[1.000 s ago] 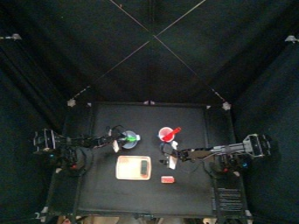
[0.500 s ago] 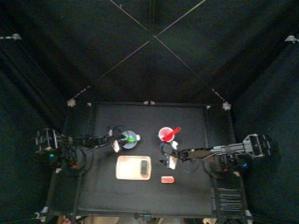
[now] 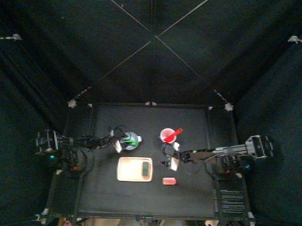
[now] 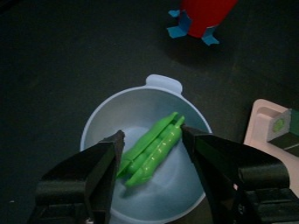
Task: Place peas in bowl
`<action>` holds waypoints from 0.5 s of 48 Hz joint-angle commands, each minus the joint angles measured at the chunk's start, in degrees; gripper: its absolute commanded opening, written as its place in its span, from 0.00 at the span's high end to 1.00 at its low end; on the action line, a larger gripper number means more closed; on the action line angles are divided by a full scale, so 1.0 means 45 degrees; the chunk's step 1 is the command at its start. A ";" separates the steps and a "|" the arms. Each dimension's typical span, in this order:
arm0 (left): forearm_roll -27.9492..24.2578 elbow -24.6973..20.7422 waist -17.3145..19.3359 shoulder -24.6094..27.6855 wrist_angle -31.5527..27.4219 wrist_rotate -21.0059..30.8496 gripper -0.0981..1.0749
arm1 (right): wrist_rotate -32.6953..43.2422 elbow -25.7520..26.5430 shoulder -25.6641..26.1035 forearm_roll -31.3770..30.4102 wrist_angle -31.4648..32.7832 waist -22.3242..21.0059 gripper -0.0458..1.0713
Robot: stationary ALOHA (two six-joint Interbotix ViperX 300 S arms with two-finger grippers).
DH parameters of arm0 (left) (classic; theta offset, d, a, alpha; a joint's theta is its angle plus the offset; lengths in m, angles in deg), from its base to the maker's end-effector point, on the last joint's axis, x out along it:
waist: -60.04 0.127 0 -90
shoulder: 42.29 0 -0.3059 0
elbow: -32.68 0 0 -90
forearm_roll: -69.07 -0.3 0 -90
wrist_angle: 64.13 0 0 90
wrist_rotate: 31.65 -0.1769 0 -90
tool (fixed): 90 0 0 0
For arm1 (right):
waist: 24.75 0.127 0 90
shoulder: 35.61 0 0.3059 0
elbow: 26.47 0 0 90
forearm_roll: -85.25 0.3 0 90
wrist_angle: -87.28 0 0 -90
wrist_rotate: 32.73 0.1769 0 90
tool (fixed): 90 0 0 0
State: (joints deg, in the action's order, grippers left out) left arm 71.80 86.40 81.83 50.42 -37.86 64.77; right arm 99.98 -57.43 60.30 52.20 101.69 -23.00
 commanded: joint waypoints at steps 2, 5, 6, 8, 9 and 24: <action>0.0020 -0.0352 0.0000 -0.0117 0.0059 -0.0020 0.15 | -0.0039 0.0117 0.0215 0.0020 -0.0098 -0.0039 0.11; 0.0020 -0.0352 0.0000 -0.0117 0.0078 -0.0039 0.15 | -0.0039 0.0117 0.0215 0.0020 -0.0098 -0.0039 0.11; 0.0020 -0.0352 0.0000 -0.0117 0.0059 -0.0039 0.15 | -0.0020 0.0117 0.0215 0.0020 -0.0098 -0.0039 0.11; 0.0020 -0.0352 0.0000 -0.0117 0.0059 -0.0039 0.15 | -0.0020 0.0098 0.0215 0.0039 -0.0098 -0.0039 0.11; 0.0020 -0.0352 0.0000 -0.0117 0.0059 -0.0039 0.15 | -0.0039 0.0098 0.0195 0.0039 -0.0098 -0.0039 0.11; 0.0039 -0.0352 0.0000 -0.0117 0.0078 -0.0020 0.15 | -0.0020 0.0078 0.0313 0.0156 -0.0098 -0.0039 0.11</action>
State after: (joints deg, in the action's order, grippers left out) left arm 71.80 85.96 81.75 50.33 -37.86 64.68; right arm 99.89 -57.70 60.30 52.64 101.60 -23.00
